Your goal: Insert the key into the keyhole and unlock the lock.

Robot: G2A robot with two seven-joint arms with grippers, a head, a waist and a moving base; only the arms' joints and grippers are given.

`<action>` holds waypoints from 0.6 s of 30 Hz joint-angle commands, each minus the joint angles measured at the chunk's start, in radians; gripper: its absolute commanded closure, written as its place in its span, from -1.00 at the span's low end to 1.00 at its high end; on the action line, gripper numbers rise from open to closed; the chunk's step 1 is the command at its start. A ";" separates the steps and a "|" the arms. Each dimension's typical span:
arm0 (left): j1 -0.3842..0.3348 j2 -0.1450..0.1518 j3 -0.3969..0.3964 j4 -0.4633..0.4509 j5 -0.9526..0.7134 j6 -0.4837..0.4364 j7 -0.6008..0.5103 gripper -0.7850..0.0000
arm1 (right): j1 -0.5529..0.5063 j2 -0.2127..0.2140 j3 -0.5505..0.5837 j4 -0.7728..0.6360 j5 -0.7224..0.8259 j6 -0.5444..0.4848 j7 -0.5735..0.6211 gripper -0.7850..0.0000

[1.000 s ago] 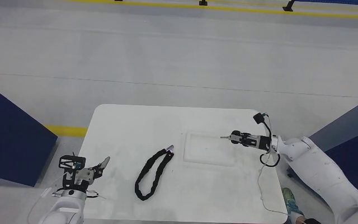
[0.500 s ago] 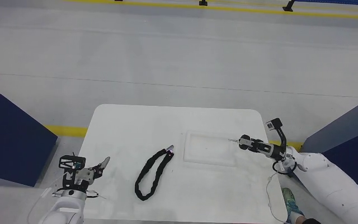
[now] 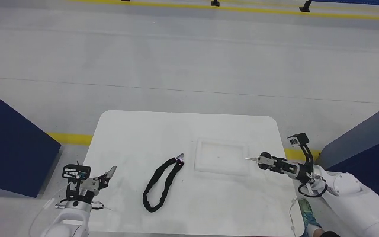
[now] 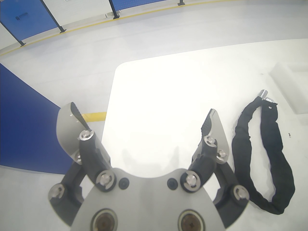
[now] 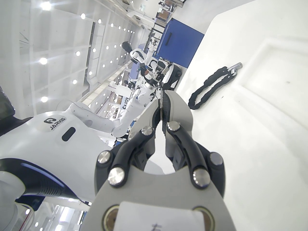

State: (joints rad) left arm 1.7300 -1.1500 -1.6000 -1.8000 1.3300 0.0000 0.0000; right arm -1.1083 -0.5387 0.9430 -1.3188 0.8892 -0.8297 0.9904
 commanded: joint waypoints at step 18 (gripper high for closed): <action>0.000 0.000 0.000 0.000 0.000 0.000 0.000 -1.00 | -0.063 0.014 0.042 -0.040 -0.009 -0.003 -0.003 1.00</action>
State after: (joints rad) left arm 1.7300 -1.1500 -1.6000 -1.8000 1.3300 0.0000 0.0000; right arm -1.1714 -0.5251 0.9847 -1.3586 0.8799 -0.8331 0.9870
